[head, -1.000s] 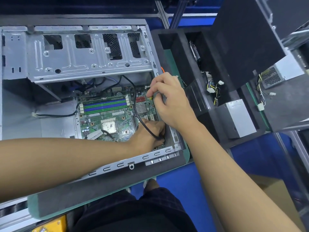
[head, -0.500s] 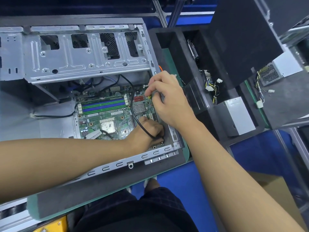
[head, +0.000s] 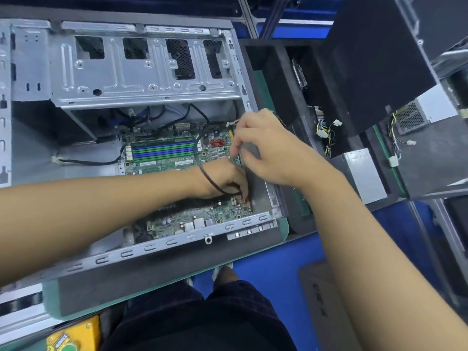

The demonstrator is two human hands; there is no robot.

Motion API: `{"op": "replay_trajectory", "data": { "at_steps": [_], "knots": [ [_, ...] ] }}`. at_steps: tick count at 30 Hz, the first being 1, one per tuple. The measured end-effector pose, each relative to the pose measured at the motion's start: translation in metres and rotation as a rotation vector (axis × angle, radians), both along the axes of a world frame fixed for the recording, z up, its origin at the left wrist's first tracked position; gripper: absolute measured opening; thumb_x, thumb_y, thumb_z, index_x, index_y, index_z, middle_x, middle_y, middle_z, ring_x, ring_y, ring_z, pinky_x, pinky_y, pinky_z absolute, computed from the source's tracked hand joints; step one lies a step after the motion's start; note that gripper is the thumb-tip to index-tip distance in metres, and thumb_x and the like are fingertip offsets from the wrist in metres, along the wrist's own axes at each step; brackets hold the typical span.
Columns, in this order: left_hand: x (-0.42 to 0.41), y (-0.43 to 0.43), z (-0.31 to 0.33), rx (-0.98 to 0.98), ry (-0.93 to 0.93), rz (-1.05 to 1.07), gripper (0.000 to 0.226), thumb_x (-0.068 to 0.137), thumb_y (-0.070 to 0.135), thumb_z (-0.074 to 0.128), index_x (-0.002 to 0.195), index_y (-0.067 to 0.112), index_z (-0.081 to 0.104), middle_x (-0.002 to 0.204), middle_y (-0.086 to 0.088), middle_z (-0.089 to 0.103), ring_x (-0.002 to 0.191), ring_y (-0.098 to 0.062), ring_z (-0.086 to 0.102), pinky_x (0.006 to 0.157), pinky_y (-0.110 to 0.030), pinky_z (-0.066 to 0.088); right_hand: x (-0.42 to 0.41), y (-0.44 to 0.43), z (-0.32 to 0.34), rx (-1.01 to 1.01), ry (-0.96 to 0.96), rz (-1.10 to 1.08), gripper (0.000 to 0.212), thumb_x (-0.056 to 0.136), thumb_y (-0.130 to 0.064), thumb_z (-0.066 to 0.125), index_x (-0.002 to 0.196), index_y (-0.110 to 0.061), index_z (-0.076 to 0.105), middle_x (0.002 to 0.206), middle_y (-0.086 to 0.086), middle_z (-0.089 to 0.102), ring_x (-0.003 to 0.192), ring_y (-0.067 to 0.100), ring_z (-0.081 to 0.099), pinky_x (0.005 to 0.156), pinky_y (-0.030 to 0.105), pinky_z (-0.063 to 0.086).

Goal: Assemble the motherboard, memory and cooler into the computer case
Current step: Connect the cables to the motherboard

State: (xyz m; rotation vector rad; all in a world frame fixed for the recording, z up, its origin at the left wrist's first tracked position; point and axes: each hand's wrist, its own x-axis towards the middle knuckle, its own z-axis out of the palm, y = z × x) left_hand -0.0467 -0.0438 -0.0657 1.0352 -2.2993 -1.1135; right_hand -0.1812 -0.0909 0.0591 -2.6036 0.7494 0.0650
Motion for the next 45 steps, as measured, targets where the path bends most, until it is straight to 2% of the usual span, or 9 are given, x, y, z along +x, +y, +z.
{"op": "replay_trajectory", "data": {
  "at_steps": [5,11,13,15,17,23,27,32,45],
  "knots": [
    [0.018,0.005,-0.004,0.412,0.127,0.164,0.020,0.086,0.001,0.070,0.079,0.020,0.068,0.077,-0.002,0.074,0.071,-0.013,0.071,0.065,-0.023,0.056,0.026,0.010,0.009,-0.176,0.537,0.218,0.008,0.094,-0.029,0.059,0.102,-0.029,0.062,0.111,-0.004,0.062,0.113,0.025,0.052,0.096,0.039,0.039],
    [0.041,0.012,0.017,0.581,0.270,0.172,0.009,0.080,-0.006,0.072,0.082,0.002,0.071,0.069,0.006,0.073,0.065,-0.002,0.068,0.060,-0.011,0.051,0.053,0.014,-0.003,0.055,0.611,0.192,0.024,0.087,-0.038,0.076,0.093,-0.017,0.065,0.080,-0.008,0.059,0.078,0.017,0.059,0.068,0.022,0.041],
    [0.043,0.015,0.016,0.651,0.296,0.182,0.019,0.081,-0.012,0.068,0.082,0.007,0.070,0.073,0.002,0.074,0.071,-0.007,0.071,0.066,-0.016,0.053,0.055,0.012,-0.003,0.125,0.616,0.168,0.024,0.087,-0.032,0.078,0.073,-0.020,0.062,0.064,-0.011,0.056,0.058,0.010,0.055,0.048,0.010,0.037],
    [0.047,0.017,0.013,0.662,0.293,0.192,0.021,0.082,-0.013,0.066,0.082,0.008,0.069,0.077,0.001,0.073,0.075,-0.011,0.071,0.069,-0.020,0.056,0.056,0.010,-0.004,0.240,0.634,0.110,0.020,0.090,-0.025,0.075,0.075,-0.017,0.064,0.058,-0.003,0.066,0.048,0.010,0.062,0.046,0.009,0.042],
    [0.053,0.019,0.010,0.738,0.380,0.185,0.015,0.087,-0.011,0.063,0.088,0.004,0.066,0.083,-0.005,0.072,0.080,-0.016,0.069,0.074,-0.025,0.059,0.056,0.006,-0.003,0.418,0.561,-0.010,0.008,0.092,-0.014,0.073,0.088,-0.009,0.068,0.068,0.002,0.075,0.060,0.013,0.073,0.058,0.018,0.058],
    [0.080,0.026,0.025,1.085,0.682,0.128,0.026,0.086,0.001,0.066,0.111,0.007,0.064,0.111,-0.012,0.071,0.112,-0.026,0.066,0.086,-0.028,0.057,0.045,-0.009,0.011,0.734,0.173,-0.233,0.009,0.093,-0.001,0.069,0.100,-0.003,0.063,0.072,0.016,0.074,0.066,0.024,0.073,0.063,0.026,0.059],
    [0.088,0.034,0.043,1.159,0.769,0.024,0.029,0.075,0.014,0.074,0.104,0.016,0.074,0.101,-0.001,0.072,0.095,-0.013,0.070,0.080,-0.024,0.058,0.046,-0.002,0.012,0.932,-0.066,-0.302,0.015,0.089,-0.004,0.068,0.101,-0.003,0.058,0.067,0.018,0.069,0.057,0.025,0.068,0.057,0.028,0.059],
    [0.093,0.041,0.051,1.272,1.025,0.005,0.056,0.069,0.009,0.084,0.119,0.003,0.059,0.095,-0.005,0.072,0.084,-0.011,0.073,0.072,-0.023,0.060,0.050,0.006,0.010,0.999,-0.329,-0.339,0.015,0.082,-0.010,0.068,0.092,-0.006,0.057,0.071,0.022,0.063,0.045,0.018,0.060,0.047,0.024,0.051],
    [0.084,0.051,0.050,1.230,1.136,0.051,0.041,0.072,0.008,0.084,0.110,0.007,0.070,0.099,-0.006,0.067,0.084,-0.010,0.071,0.073,-0.023,0.059,0.048,0.007,0.005,1.102,-0.393,-0.292,0.010,0.086,-0.006,0.064,0.090,-0.004,0.054,0.066,0.012,0.068,0.047,0.014,0.063,0.048,0.022,0.053]
  ]
}}
